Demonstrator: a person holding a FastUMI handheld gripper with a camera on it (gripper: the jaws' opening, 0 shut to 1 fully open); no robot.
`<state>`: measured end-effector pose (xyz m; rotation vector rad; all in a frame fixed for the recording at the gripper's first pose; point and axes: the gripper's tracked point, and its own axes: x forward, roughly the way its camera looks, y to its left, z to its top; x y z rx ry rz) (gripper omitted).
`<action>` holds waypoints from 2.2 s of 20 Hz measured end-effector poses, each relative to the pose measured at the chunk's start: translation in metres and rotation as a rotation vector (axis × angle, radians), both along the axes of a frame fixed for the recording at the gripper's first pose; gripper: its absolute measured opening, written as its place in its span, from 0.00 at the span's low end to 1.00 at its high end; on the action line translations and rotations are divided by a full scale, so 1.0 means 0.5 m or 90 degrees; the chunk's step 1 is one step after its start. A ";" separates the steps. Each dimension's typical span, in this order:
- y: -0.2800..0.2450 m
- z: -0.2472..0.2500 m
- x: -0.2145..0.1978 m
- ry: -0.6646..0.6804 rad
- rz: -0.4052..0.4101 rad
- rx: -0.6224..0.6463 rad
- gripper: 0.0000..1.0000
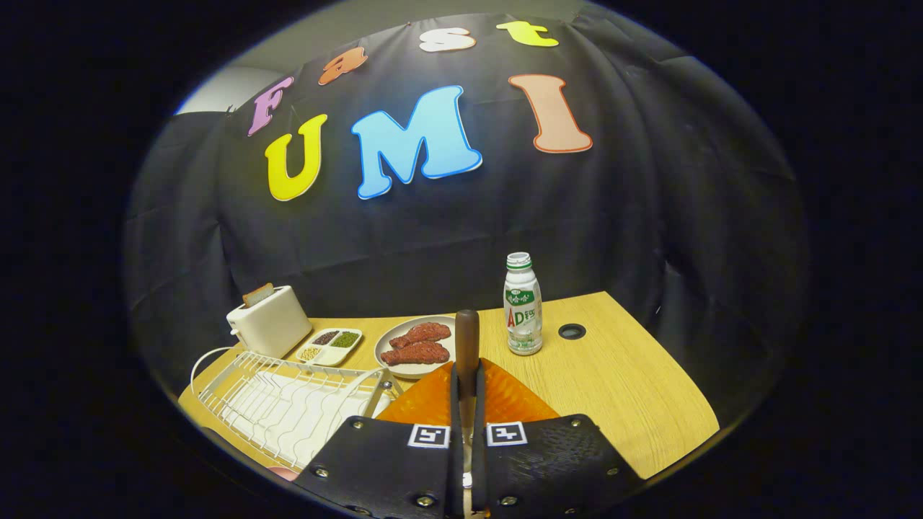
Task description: Take the plate from the dish rack, then take the spoon from the basket and place it into the plate.
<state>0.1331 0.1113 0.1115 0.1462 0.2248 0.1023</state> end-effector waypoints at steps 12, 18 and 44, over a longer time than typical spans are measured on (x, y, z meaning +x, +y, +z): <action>0.150 0.140 -0.233 -0.031 0.043 -0.029 0.04; 0.231 0.086 -0.328 -0.010 0.066 -0.032 0.04; 0.399 -0.183 -0.379 0.129 0.131 -0.028 0.11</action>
